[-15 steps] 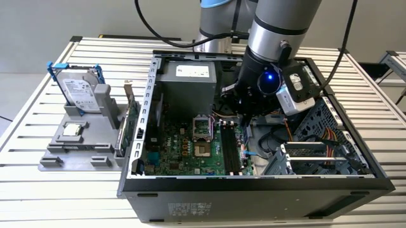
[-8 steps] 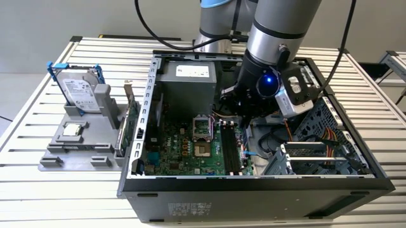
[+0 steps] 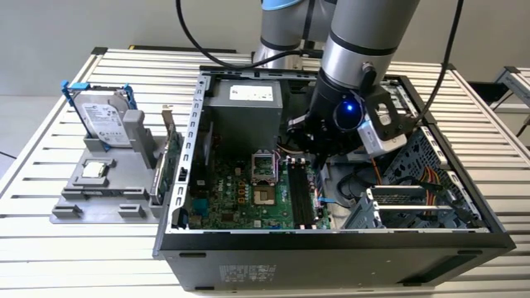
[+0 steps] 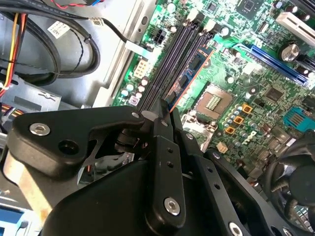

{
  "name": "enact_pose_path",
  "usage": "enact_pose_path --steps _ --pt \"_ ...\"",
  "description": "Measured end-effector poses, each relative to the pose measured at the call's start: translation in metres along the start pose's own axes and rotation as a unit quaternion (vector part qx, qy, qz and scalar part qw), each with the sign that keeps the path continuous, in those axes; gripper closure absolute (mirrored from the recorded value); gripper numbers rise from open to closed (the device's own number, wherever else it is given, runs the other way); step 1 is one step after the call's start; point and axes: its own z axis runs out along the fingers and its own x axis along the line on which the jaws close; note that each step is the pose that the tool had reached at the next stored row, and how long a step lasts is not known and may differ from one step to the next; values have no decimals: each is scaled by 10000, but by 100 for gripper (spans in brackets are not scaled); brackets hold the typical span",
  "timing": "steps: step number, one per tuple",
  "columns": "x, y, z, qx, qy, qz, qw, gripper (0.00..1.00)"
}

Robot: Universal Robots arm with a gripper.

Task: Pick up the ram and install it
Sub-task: 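Insert the ram into the slot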

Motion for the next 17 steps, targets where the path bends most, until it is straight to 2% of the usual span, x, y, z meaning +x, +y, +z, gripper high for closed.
enact_pose_path --steps 17 --pt "-1 3 90 9 -1 0 10000 100"
